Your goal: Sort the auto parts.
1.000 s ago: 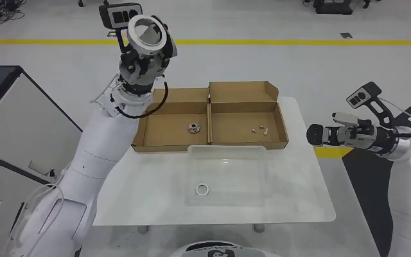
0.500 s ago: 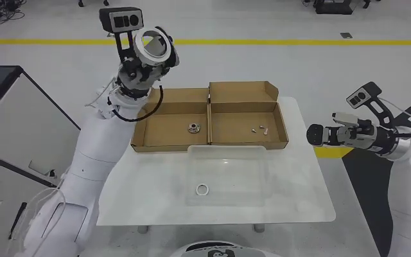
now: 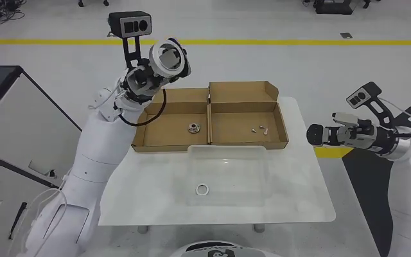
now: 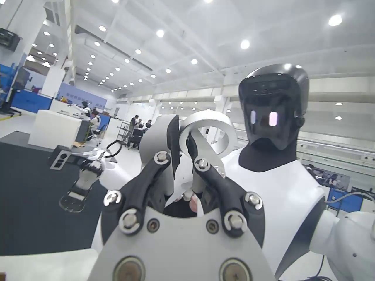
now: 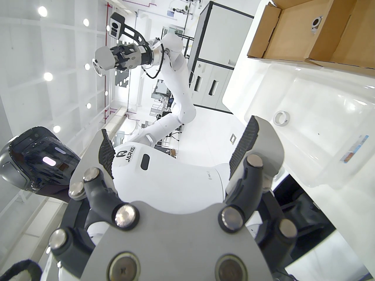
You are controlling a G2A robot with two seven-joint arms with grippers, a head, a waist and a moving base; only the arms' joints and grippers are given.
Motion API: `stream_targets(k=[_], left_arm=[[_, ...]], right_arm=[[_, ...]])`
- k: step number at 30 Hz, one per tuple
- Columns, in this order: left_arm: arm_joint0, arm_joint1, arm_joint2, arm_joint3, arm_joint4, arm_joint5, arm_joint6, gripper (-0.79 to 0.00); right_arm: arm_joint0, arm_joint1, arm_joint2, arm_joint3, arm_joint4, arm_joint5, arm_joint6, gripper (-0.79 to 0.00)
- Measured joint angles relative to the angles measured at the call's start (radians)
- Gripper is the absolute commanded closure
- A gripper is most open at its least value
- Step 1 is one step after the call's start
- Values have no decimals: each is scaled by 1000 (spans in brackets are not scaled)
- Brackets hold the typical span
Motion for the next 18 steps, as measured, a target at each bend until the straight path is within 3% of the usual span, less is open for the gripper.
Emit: stream_targets(k=[9, 14, 18], left_arm=[[38, -26, -48, -52, -167, 66, -66, 0], [47, -39, -74, -24, -125, 94, -94, 0], [33, -40, -89, 12, 26, 119, -119, 0]], right_arm=[[0, 0, 0, 0, 0, 0, 0, -785], [0, 0, 0, 0, 0, 0, 0, -785], [0, 0, 0, 0, 0, 0, 0, -785]])
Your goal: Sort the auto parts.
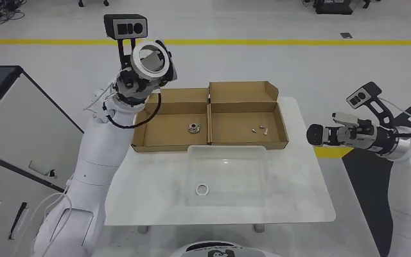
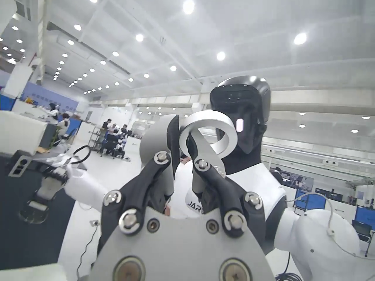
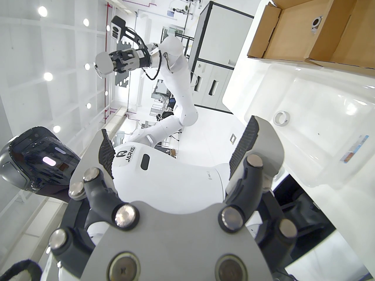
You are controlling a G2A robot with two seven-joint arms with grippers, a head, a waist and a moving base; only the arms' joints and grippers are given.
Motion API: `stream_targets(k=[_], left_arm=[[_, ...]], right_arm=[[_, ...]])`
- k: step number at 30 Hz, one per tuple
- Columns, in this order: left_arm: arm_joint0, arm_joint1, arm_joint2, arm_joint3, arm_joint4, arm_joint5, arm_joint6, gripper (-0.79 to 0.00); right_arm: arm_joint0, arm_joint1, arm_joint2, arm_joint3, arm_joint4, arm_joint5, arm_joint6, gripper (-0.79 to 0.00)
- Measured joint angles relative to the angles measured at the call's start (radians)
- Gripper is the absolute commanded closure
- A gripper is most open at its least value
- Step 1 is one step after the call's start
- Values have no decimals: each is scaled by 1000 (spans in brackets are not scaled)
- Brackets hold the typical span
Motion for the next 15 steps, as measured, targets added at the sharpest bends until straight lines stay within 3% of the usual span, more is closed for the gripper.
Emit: stream_targets(k=[4, 8, 15], left_arm=[[-7, 0, 10, 10, 147, -2, 2, 0], [-10, 0, 22, 14, 193, -11, 11, 0], [-3, -9, 27, 32, 61, -23, 23, 0]], right_arm=[[0, 0, 0, 0, 0, 0, 0, -785], [0, 0, 0, 0, 0, 0, 0, -785], [0, 0, 0, 0, 0, 0, 0, -785]])
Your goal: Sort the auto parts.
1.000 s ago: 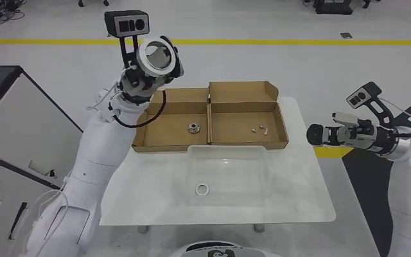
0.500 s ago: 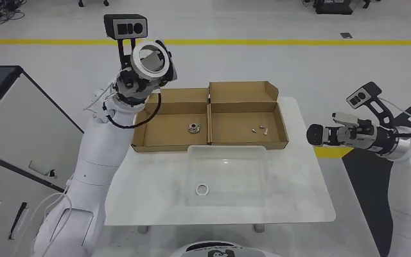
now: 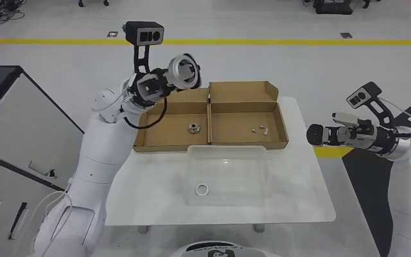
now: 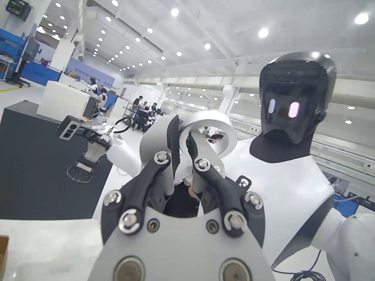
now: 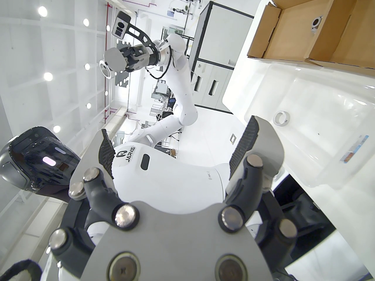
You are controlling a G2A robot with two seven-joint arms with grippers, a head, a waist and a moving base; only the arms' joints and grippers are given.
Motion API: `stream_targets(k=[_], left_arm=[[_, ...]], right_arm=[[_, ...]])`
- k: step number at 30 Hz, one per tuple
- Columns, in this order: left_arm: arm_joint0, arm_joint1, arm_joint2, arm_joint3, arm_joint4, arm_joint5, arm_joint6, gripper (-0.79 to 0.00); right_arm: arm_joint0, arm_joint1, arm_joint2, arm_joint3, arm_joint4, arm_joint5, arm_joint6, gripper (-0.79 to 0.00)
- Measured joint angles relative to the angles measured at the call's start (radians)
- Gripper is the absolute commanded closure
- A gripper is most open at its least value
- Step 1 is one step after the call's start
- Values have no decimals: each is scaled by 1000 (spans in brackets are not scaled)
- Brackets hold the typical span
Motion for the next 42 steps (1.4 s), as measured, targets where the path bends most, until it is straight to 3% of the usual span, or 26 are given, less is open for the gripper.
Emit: stream_targets(k=[6, 23, 36, 42], left_arm=[[5, -12, -14, -8, -127, 14, -14, 0], [6, -14, -24, -16, -121, 24, -15, 0], [20, 28, -73, 21, 430, 288, 58, 0], [-25, 45, -73, 67, 653, 384, 58, 0]], right_arm=[[0, 0, 0, 0, 0, 0, 0, -785], [0, 0, 0, 0, 0, 0, 0, -785], [0, 0, 0, 0, 0, 0, 0, -785], [0, 0, 0, 0, 0, 0, 0, -785]])
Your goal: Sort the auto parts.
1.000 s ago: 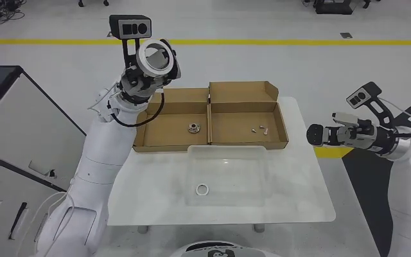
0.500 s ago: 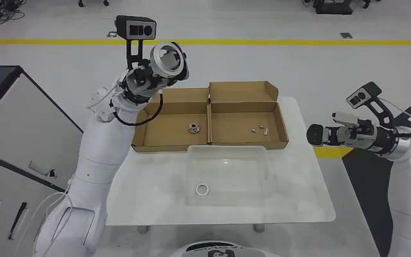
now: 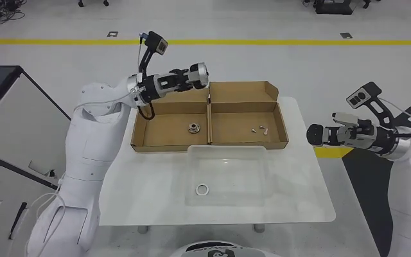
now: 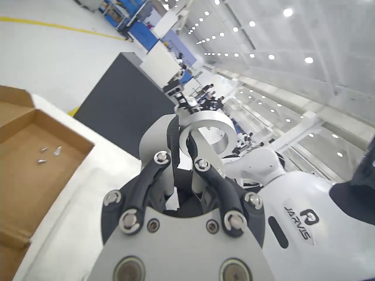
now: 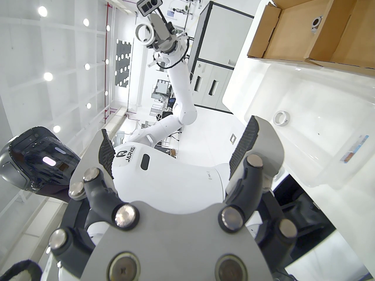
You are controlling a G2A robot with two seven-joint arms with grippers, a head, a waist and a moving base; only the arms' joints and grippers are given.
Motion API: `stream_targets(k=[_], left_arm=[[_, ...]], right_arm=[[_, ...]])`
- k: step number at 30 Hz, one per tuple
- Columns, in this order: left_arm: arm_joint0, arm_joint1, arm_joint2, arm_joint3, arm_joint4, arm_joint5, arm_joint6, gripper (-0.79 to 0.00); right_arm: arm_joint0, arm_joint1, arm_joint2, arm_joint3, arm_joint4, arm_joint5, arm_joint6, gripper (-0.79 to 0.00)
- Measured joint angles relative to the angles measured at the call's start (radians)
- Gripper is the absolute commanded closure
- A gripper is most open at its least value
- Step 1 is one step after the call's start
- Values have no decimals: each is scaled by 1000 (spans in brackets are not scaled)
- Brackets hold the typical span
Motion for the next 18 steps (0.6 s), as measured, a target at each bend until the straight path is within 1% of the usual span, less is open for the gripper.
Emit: stream_targets(k=[2, 3, 7, 12, 18], left_arm=[[-28, 7, 9, 21, 95, 20, -26, 0], [-45, 12, 17, 34, 172, 29, -41, 0], [-83, 24, 47, 67, 385, 41, -68, 0], [-97, 35, 86, 86, 552, 45, -116, 0], [-93, 47, 135, 91, 691, 44, -192, 0]], right_arm=[[0, 0, 0, 0, 0, 0, 0, -785], [0, 0, 0, 0, 0, 0, 0, -785], [0, 0, 0, 0, 0, 0, 0, -785], [0, 0, 0, 0, 0, 0, 0, -785], [0, 0, 0, 0, 0, 0, 0, -785]])
